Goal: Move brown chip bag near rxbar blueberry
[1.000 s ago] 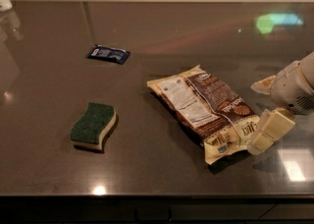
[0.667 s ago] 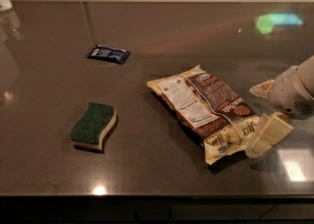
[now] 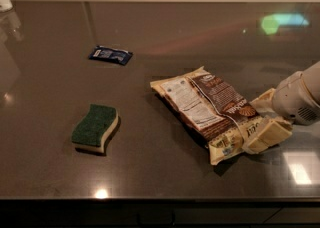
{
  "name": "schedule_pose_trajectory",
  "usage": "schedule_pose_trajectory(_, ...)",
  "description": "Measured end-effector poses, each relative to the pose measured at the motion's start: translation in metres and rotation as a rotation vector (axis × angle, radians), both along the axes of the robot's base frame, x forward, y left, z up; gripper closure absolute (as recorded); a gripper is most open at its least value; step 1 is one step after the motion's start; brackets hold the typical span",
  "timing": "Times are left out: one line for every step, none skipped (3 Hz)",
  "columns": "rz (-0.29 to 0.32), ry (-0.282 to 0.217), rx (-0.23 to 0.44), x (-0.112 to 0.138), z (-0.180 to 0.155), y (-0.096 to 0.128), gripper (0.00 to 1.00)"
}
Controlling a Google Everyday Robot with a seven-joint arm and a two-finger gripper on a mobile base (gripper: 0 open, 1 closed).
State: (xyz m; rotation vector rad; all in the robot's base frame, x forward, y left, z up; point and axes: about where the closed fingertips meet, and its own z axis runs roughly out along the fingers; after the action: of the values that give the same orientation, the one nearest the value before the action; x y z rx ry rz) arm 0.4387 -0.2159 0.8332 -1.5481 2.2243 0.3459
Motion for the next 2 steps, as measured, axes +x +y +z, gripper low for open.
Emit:
schedule_pose_trajectory(-0.006,0.001,0.008,-0.0001,-0.0008,0.0008,0.59)
schedule_pose_trajectory(-0.016,-0.014,0.016,0.0022,0.0079,0.0019,0.81)
